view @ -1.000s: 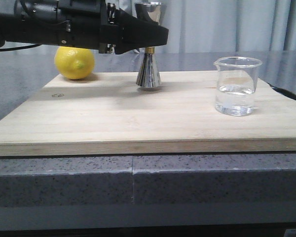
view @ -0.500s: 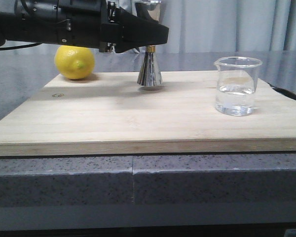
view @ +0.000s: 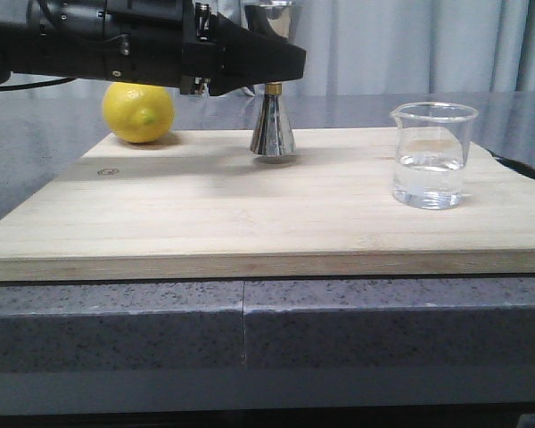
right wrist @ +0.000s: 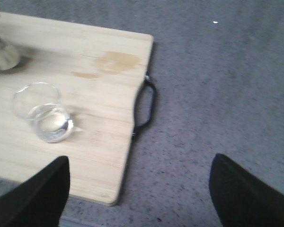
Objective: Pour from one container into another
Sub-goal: 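Reach the right gripper to the glass beaker and grasp it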
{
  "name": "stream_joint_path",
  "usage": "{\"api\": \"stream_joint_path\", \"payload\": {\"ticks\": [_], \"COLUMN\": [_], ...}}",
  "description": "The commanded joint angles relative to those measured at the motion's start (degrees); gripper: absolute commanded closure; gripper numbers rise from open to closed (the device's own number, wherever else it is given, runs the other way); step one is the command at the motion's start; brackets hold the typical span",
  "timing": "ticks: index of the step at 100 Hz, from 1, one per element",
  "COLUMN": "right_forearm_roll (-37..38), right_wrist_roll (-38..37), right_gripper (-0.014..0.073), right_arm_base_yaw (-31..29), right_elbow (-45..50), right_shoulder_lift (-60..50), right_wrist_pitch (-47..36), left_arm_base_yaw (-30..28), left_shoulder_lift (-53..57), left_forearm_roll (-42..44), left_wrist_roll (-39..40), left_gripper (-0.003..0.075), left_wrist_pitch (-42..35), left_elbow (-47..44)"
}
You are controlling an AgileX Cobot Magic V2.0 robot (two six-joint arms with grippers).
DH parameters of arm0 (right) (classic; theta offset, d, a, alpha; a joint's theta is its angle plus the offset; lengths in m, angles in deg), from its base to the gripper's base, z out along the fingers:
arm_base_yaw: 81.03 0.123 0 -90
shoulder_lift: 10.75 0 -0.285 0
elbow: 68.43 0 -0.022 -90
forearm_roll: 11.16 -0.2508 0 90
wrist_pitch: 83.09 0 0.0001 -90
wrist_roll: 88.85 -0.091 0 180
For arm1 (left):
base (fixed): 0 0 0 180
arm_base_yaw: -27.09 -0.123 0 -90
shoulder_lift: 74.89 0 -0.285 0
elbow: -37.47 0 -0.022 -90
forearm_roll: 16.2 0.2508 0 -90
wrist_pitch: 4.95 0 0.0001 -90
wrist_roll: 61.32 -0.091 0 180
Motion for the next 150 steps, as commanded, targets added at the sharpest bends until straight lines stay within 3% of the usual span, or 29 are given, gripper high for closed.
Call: {"api": "stream_joint_path", "payload": {"ticks": [1, 15, 33, 51, 71, 106, 150], "right_forearm_roll": [0.1, 1.8, -4.0, -6.2, -6.2, -6.6, -6.6], "right_wrist_roll": [2.1, 1.9, 1.9, 2.3, 2.8, 2.6, 0.3], "right_gripper": [0.0046, 0.0046, 0.0046, 0.0046, 0.0046, 0.0046, 0.0046], "right_arm_base_yaw": [5.1, 11.6, 13.5, 14.3, 19.5, 25.1, 25.2], "right_elbow": [-3.0, -3.6, -3.1, 2.5, 12.1, 24.2, 25.0], "right_shoulder_lift": [1.8, 4.6, 7.6, 8.5, 9.0, 10.7, 15.7], "right_wrist_pitch": [-3.0, -4.1, -11.0, -23.8, -41.0, -62.2, -65.0], "left_arm_base_yaw": [0.4, 0.4, 0.4, 0.4, 0.4, 0.4, 0.4], "left_shoulder_lift": [2.7, 2.7, 2.7, 2.7, 2.7, 2.7, 2.7], "left_forearm_roll": [-5.0, -5.0, -5.0, -5.0, -5.0, -5.0, -5.0], "left_wrist_roll": [0.4, 0.4, 0.4, 0.4, 0.4, 0.4, 0.4], "left_gripper": [0.046, 0.046, 0.046, 0.046, 0.046, 0.046, 0.046], "left_wrist_pitch": [6.4, 6.4, 6.4, 6.4, 6.4, 6.4, 6.4], "left_elbow": [1.7, 1.7, 1.7, 1.7, 1.7, 1.7, 1.7]}}
